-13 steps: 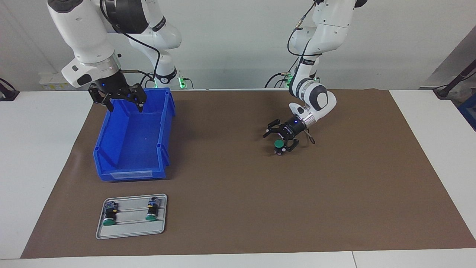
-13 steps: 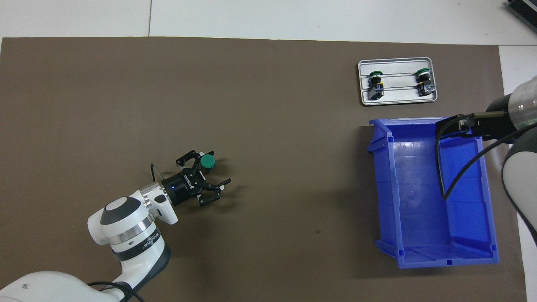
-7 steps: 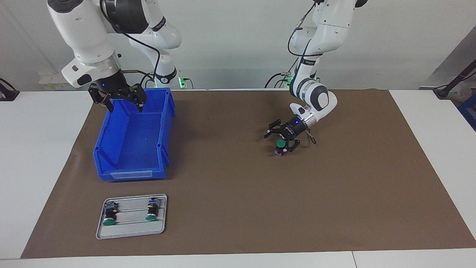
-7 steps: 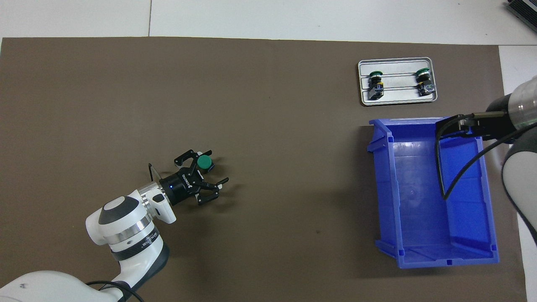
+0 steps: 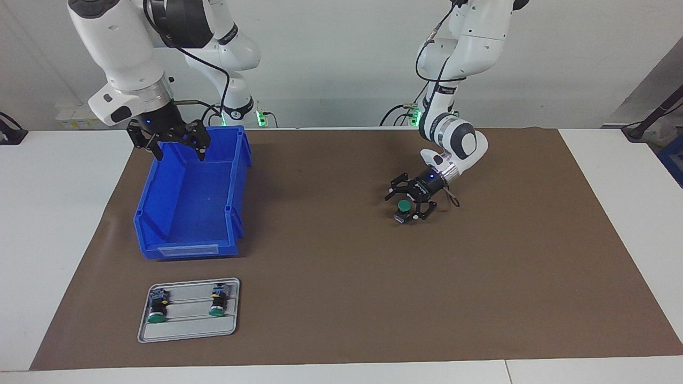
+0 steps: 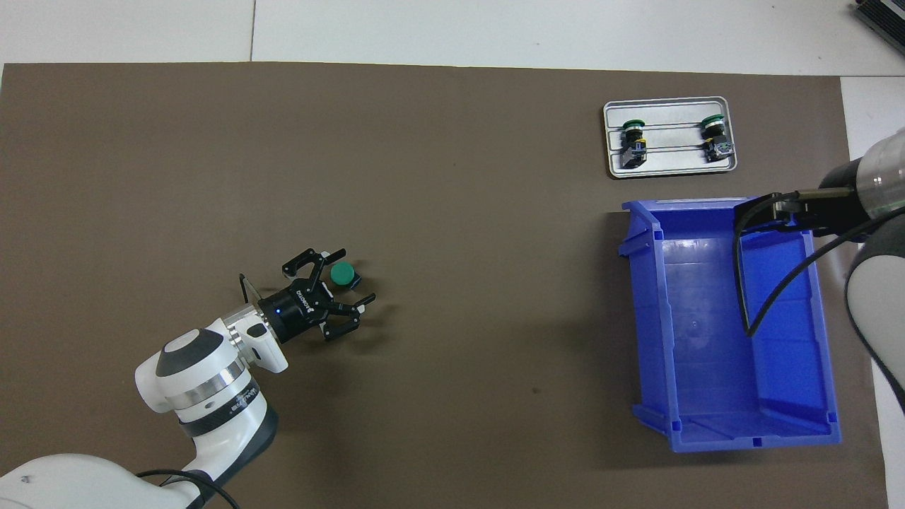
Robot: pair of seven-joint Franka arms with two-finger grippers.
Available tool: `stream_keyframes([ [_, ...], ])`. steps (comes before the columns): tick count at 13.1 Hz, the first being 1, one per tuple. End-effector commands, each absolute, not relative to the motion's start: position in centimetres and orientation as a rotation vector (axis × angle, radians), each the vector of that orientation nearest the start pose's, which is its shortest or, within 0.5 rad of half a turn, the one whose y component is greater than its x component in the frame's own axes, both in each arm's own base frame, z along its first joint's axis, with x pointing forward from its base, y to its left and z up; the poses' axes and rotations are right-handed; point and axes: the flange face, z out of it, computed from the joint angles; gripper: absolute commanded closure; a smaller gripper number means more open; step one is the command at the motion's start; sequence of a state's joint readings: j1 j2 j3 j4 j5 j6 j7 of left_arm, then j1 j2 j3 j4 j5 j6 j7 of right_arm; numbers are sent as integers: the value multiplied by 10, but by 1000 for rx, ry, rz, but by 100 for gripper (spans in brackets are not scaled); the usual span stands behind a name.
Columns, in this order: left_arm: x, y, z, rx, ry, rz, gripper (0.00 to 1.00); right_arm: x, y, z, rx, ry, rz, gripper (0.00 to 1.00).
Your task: Place and press button with both arms
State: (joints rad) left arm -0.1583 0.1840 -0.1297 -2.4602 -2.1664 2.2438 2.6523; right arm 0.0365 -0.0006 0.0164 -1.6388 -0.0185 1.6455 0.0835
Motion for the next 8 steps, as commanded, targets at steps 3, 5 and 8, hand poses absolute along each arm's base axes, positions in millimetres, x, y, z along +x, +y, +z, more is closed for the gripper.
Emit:
stream_keyframes([
  [3,450,-144,229,1930,-969,1326,0,554,27,601,-3149,11,-5,0],
  [5,454,-138,236,1936,-939,1339,1,554,27,601,-3149,11,-6,0],
  [8,459,-136,271,1947,-865,1350,1,554,27,601,-3149,11,-6,0],
])
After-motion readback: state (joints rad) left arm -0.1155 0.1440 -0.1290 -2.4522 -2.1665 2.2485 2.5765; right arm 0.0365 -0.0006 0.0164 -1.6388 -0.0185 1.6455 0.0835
